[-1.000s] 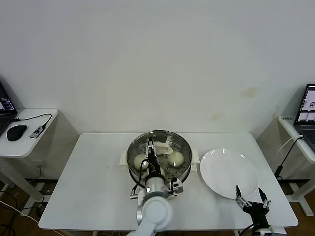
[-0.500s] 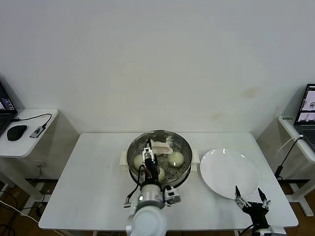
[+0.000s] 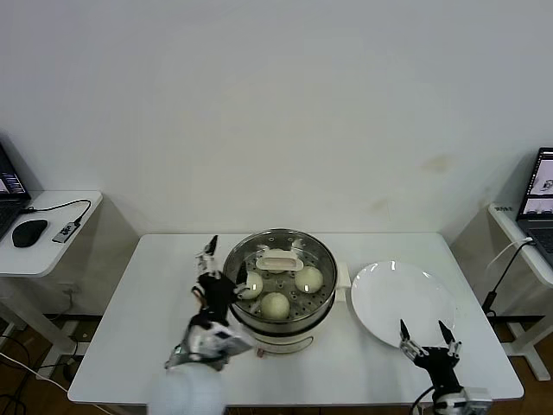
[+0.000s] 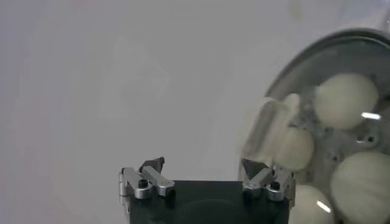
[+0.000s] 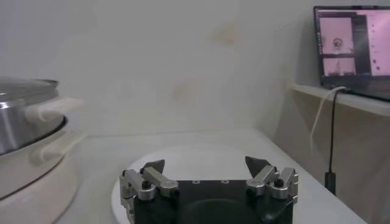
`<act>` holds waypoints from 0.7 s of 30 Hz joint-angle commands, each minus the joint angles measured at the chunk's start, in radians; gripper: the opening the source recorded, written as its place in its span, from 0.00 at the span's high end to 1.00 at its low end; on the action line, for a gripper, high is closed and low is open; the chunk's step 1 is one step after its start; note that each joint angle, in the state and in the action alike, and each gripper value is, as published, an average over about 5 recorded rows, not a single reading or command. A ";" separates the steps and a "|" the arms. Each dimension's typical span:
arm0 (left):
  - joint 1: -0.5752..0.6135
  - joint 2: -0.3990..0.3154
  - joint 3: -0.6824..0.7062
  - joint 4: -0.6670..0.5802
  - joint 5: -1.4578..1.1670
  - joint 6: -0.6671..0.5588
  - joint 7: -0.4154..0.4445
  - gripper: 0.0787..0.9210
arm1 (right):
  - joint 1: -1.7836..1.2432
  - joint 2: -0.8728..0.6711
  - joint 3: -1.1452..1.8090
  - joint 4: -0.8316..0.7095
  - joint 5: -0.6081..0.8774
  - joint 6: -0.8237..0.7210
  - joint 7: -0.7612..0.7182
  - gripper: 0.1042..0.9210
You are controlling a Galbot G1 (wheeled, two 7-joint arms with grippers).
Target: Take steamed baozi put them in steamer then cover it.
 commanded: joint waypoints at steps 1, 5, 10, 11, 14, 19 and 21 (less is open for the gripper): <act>0.290 0.031 -0.444 0.120 -0.784 -0.462 -0.230 0.12 | 0.014 -0.069 -0.149 -0.015 0.006 0.011 0.032 0.12; 0.399 0.009 -0.463 0.133 -0.841 -0.489 -0.238 0.12 | 0.019 -0.060 -0.174 -0.033 -0.009 0.022 0.037 0.12; 0.467 -0.012 -0.444 0.145 -0.838 -0.405 -0.236 0.12 | 0.009 -0.041 -0.175 -0.025 -0.054 0.004 0.058 0.12; 0.477 -0.016 -0.441 0.145 -0.839 -0.384 -0.233 0.12 | 0.006 -0.041 -0.178 -0.019 -0.052 -0.006 0.065 0.12; 0.502 -0.023 -0.437 0.140 -0.845 -0.351 -0.224 0.12 | -0.006 -0.051 -0.185 -0.005 -0.039 -0.026 0.075 0.12; 0.531 -0.035 -0.435 0.121 -0.853 -0.339 -0.215 0.12 | -0.030 -0.069 -0.183 0.009 -0.033 -0.030 0.088 0.12; 0.541 -0.039 -0.431 0.114 -0.855 -0.339 -0.214 0.12 | -0.038 -0.073 -0.184 0.011 -0.026 -0.028 0.093 0.12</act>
